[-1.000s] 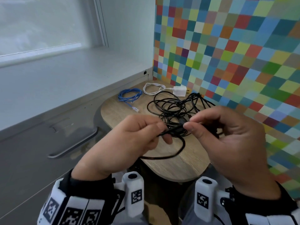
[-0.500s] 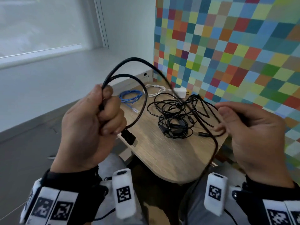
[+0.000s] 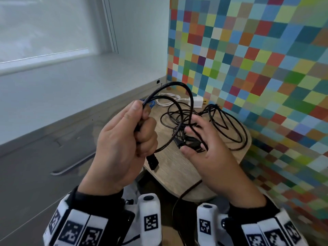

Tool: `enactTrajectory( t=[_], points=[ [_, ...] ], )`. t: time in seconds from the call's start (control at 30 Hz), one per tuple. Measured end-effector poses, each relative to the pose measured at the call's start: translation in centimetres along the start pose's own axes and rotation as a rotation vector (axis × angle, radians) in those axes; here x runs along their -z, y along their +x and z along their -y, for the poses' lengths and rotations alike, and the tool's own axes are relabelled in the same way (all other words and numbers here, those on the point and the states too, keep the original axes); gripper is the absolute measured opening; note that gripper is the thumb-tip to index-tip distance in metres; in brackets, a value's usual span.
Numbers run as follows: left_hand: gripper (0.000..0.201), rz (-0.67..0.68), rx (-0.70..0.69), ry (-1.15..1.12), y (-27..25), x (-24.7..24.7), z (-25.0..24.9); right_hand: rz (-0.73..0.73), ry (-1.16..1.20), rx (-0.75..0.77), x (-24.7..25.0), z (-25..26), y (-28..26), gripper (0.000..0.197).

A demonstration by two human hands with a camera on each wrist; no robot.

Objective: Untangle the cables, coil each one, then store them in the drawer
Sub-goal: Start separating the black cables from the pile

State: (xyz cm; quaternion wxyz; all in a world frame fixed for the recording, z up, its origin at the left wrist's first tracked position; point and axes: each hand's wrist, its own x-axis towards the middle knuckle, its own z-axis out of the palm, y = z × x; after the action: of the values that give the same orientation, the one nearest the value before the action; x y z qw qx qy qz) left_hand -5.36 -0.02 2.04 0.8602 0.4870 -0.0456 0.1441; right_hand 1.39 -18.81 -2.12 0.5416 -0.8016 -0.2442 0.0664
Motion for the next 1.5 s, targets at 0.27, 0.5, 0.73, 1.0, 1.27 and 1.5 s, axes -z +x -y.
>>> enactTrajectory(
  t=[0.27,0.5,0.73,1.0,1.27,1.5],
  points=[
    [0.035,-0.344,-0.131,-0.063,0.7,1.2,-1.0,-0.209,0.056,0.067,1.6,0.0,0.0,0.031],
    [0.035,-0.522,-0.235,0.009,0.9,1.3,-0.4,-0.273,-0.329,0.076,3.1,-0.2,-0.4,0.021],
    [0.027,-0.14,-0.301,0.593,-0.1,-0.8,1.4,-0.026,-0.758,0.055,1.4,1.8,-1.0,0.018],
    [0.021,0.103,-0.235,1.022,-0.6,-1.3,2.8,0.0,-0.704,0.29,0.7,2.4,-1.8,0.015],
    [0.022,0.19,-0.076,1.095,-0.5,-1.9,2.8,-0.209,-0.356,0.413,1.7,3.2,-2.0,0.026],
    [0.031,0.192,0.167,0.558,-0.1,-1.4,2.4,-0.154,-0.345,0.292,3.6,1.3,-1.0,0.047]
  ],
)
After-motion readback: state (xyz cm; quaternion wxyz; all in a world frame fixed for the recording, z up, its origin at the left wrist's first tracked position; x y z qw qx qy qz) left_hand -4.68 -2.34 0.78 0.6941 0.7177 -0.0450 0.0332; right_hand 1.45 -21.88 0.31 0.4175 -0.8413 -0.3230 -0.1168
